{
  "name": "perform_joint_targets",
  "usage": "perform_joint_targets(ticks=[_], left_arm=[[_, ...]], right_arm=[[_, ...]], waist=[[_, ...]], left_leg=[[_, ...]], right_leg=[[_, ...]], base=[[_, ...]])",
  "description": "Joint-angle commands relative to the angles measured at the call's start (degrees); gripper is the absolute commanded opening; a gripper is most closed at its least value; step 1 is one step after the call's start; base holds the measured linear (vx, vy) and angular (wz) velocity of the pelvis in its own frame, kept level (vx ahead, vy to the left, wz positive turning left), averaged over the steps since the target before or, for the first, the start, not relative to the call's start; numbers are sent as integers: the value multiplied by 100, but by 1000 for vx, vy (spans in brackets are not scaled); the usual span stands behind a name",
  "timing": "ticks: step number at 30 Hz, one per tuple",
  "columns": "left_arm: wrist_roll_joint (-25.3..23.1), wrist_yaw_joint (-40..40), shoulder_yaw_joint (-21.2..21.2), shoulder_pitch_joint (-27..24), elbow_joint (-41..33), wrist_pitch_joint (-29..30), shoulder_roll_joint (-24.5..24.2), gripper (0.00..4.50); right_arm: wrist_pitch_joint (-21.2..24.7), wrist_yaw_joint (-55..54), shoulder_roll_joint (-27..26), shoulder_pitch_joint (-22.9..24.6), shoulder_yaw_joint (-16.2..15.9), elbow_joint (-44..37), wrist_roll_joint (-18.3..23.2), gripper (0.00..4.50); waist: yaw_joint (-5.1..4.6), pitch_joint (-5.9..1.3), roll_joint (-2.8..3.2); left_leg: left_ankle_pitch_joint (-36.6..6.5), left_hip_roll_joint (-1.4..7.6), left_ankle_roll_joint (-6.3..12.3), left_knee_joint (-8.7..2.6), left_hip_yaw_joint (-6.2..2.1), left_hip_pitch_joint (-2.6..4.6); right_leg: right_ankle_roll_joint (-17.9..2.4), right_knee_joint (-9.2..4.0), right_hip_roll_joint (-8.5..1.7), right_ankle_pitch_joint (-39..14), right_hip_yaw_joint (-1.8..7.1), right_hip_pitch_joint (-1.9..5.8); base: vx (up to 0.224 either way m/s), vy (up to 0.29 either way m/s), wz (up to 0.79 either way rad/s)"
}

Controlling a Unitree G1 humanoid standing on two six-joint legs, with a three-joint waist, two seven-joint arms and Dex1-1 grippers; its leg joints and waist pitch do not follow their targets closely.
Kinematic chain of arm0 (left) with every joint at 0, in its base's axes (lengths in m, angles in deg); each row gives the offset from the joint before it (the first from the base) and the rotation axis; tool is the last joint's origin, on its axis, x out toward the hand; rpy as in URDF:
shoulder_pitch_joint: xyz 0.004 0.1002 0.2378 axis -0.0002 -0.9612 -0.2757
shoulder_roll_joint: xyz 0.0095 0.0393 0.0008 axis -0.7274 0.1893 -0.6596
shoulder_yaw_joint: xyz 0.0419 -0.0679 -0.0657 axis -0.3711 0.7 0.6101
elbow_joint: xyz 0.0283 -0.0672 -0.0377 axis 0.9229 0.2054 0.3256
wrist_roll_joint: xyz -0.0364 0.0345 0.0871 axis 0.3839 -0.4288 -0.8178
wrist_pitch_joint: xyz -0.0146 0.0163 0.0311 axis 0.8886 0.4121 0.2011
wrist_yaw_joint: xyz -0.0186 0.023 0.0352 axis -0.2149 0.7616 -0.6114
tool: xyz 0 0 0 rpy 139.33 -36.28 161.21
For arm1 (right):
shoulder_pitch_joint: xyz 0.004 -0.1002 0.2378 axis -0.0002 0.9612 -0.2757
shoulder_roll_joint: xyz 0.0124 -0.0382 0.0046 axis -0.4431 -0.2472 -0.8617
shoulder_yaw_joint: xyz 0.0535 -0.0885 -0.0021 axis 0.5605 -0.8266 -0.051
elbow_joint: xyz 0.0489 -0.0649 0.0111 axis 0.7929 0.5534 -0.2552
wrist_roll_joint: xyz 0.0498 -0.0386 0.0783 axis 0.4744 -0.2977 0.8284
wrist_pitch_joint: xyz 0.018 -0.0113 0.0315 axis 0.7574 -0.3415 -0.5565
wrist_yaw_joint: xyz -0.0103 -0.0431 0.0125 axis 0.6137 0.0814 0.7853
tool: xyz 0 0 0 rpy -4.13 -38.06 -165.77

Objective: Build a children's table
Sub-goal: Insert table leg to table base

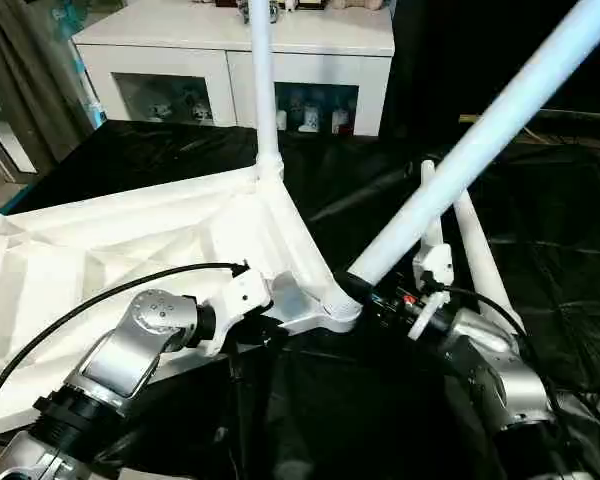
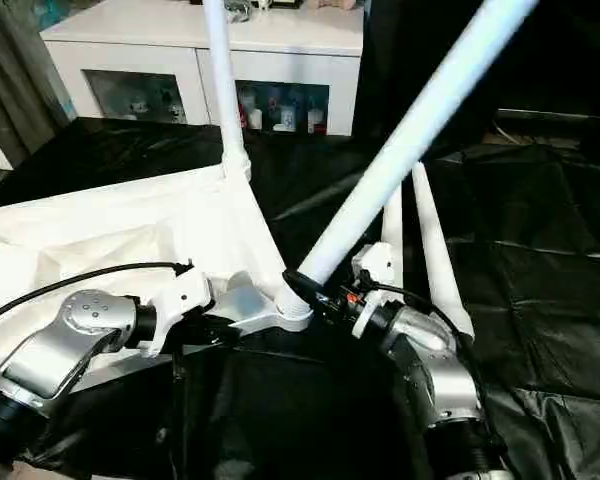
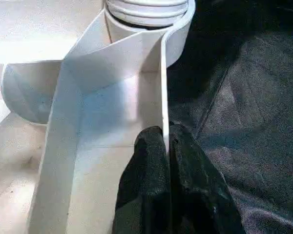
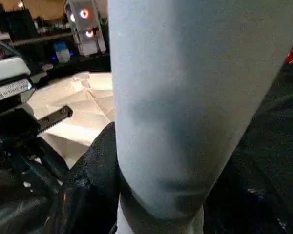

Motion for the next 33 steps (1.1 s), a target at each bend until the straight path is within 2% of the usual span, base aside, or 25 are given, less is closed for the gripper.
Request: perform_joint_targets(ticks=[1,2,4,5,6,8,9,10,11,13,14,15,16,17,21,24,27,28,30,31,32,33], left_arm=[[-60,-32,18,184,-21,-129,-15,0],[-60,-32,18,184,-21,-129,-15,0],[-67,-42,15,165,-36,-130,-18,0],[-69,-46,13,154,-46,-129,-20,0],[-70,-48,10,144,-63,-122,-22,0],[-67,-54,11,126,-91,-113,-32,0],[-64,-64,12,114,-109,-104,-37,0],[-51,-91,20,91,-137,-104,-56,0],[-38,-111,24,82,-151,-107,-63,0],[-17,-160,26,66,-174,-124,-79,0],[-18,-168,27,65,-175,-133,-85,0],[-14,-188,24,66,-181,-137,-94,0],[-11,-204,23,70,-181,-143,-104,0],[-8,-216,23,72,-189,-146,-112,0],[6,-270,10,83,-198,-175,-128,0],[43,-382,-9,96,-182,-285,-127,0],[124,-710,-70,157,-99,-542,-137,0],[131,-768,-82,169,-88,-571,-148,0],[155,-932,-121,212,-54,-595,-178,0],[148,-1003,-136,244,-25,-626,-209,0],[148,-1003,-136,244,-25,-626,-209,0],[132,-1026,-130,290,30,-649,-231,0]], right_arm=[[127,-184,216,-104,-219,289,-605,188],[127,-184,216,-104,-219,289,-605,188],[223,-54,275,-239,-391,306,-724,188],[274,13,301,-304,-468,313,-768,188],[310,78,335,-371,-546,331,-815,188],[342,206,380,-476,-666,401,-880,188],[362,298,407,-528,-731,450,-908,188],[421,526,447,-625,-850,585,-931,188],[455,644,469,-659,-899,646,-929,188],[447,831,513,-718,-982,789,-946,188],[450,903,530,-743,-1013,873,-974,188],[437,988,553,-765,-1045,948,-998,188],[418,1062,570,-800,-1073,1054,-1021,188],[412,1138,576,-828,-1079,1138,-1005,188],[373,1344,555,-921,-1029,1395,-919,188],[305,1547,530,-964,-964,1569,-820,188],[132,1959,573,-956,-1014,1738,-785,188],[97,2012,579,-955,-1029,1758,-798,188],[-26,2111,588,-972,-1051,1840,-842,188],[-147,2182,590,-997,-1074,1920,-885,188],[-147,2182,590,-997,-1074,1920,-885,188],[-220,2217,586,-1010,-1087,1948,-904,188]], waist=[[-12,-258,-7],[-18,-253,2],[-38,-252,-70],[-31,-249,-59],[-32,-250,-82],[-35,-240,-81],[-42,-231,-118],[-40,-236,-93],[-57,-221,-142],[-42,-225,-121],[-44,-237,-120],[-52,-234,-175],[-42,-261,-162],[-50,-236,-185],[-47,-225,-190],[-43,-206,-179],[-44,-196,-182],[-40,-184,-160],[-35,-194,-164],[-31,-193,-134],[-41,-190,-148],[-34,-187,-130]], left_leg=[[-1741,483,-113,-630,-229,81],[-1799,486,-130,-628,-223,94],[-1809,488,-115,-636,-225,82],[-1777,492,-97,-637,-227,86],[-1730,491,-66,-629,-226,83],[-1690,489,-44,-626,-221,74],[-1693,494,-33,-634,-216,73],[-1743,494,-45,-631,-222,82],[-1768,501,-45,-644,-222,79],[-1800,505,-53,-639,-223,101],[-1737,506,-62,-642,-217,105],[-1590,506,-21,-653,-207,91],[-1345,499,55,-641,-203,85],[-1298,493,109,-644,-191,78],[-1374,500,181,-641,-181,99],[-1558,518,107,-666,-194,110],[-1582,517,105,-675,-196,107],[-1569,519,111,-683,-196,101],[-1440,524,152,-679,-191,104],[-1416,522,154,-678,-192,107],[-1433,523,163,-679,-182,113],[-1441,526,158,-682,-188,111]], right_leg=[[-1427,-476,-424,-1464,220,112],[-1393,-492,-429,-1569,233,94],[-1350,-504,-430,-1668,237,105],[-1335,-502,-433,-1681,240,93],[-1334,-497,-437,-1686,244,95],[-1343,-504,-436,-1706,243,84],[-1326,-516,-433,-1733,246,83],[-1330,-513,-443,-1807,248,75],[-1326,-523,-431,-1812,247,68],[-1332,-521,-444,-1837,254,52],[-1357,-513,-432,-1651,251,61],[-1387,-505,-416,-1349,240,82],[-1439,-469,-416,-980,232,114],[-1461,-476,-409,-886,229,100],[-1568,-489,-417,-969,228,105],[-1541,-510,-420,-1208,232,93],[-1544,-508,-412,-1125,229,93],[-1557,-505,-409,-1027,229,90],[-1608,-481,-411,-781,223,103],[-1631,-473,-410,-716,222,101],[-1673,-474,-405,-652,219,101],[-1686,-467,-408,-634,219,105]], base=[[0,0,0],[0,0,0],[0,0,0],[0,0,0],[0,0,0],[0,0,0],[0,0,0],[0,0,0],[0,0,0],[0,0,0],[0,0,0],[0,0,0],[0,0,0],[0,0,0],[0,0,0],[0,0,0],[0,0,0],[0,0,0],[0,0,0],[0,0,0],[0,0,0],[0,0,0]])
